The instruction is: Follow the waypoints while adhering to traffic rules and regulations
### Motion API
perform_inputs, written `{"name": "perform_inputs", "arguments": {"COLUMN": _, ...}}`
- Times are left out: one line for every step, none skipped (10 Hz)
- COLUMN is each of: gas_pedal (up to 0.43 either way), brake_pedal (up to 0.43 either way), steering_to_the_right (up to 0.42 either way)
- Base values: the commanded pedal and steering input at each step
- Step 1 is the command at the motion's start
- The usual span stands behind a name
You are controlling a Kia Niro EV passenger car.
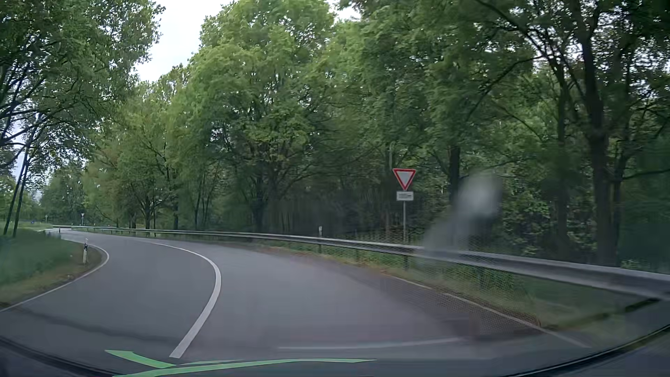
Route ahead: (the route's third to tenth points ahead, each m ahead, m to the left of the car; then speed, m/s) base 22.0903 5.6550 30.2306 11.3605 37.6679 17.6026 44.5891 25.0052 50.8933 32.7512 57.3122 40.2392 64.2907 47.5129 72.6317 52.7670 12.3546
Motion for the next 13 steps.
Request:
{"name": "perform_inputs", "arguments": {"gas_pedal": 0.118, "brake_pedal": 0.000, "steering_to_the_right": -0.101}}
{"name": "perform_inputs", "arguments": {"gas_pedal": 0.130, "brake_pedal": 0.000, "steering_to_the_right": -0.101}}
{"name": "perform_inputs", "arguments": {"gas_pedal": 0.138, "brake_pedal": 0.000, "steering_to_the_right": -0.102}}
{"name": "perform_inputs", "arguments": {"gas_pedal": 0.138, "brake_pedal": 0.000, "steering_to_the_right": -0.103}}
{"name": "perform_inputs", "arguments": {"gas_pedal": 0.157, "brake_pedal": 0.000, "steering_to_the_right": -0.105}}
{"name": "perform_inputs", "arguments": {"gas_pedal": 0.157, "brake_pedal": 0.000, "steering_to_the_right": -0.108}}
{"name": "perform_inputs", "arguments": {"gas_pedal": 0.169, "brake_pedal": 0.000, "steering_to_the_right": -0.108}}
{"name": "perform_inputs", "arguments": {"gas_pedal": 0.169, "brake_pedal": 0.000, "steering_to_the_right": -0.109}}
{"name": "perform_inputs", "arguments": {"gas_pedal": 0.177, "brake_pedal": 0.000, "steering_to_the_right": -0.109}}
{"name": "perform_inputs", "arguments": {"gas_pedal": 0.177, "brake_pedal": 0.000, "steering_to_the_right": -0.110}}
{"name": "perform_inputs", "arguments": {"gas_pedal": 0.177, "brake_pedal": 0.000, "steering_to_the_right": -0.111}}
{"name": "perform_inputs", "arguments": {"gas_pedal": 0.177, "brake_pedal": 0.000, "steering_to_the_right": -0.113}}
{"name": "perform_inputs", "arguments": {"gas_pedal": 0.189, "brake_pedal": 0.000, "steering_to_the_right": -0.116}}
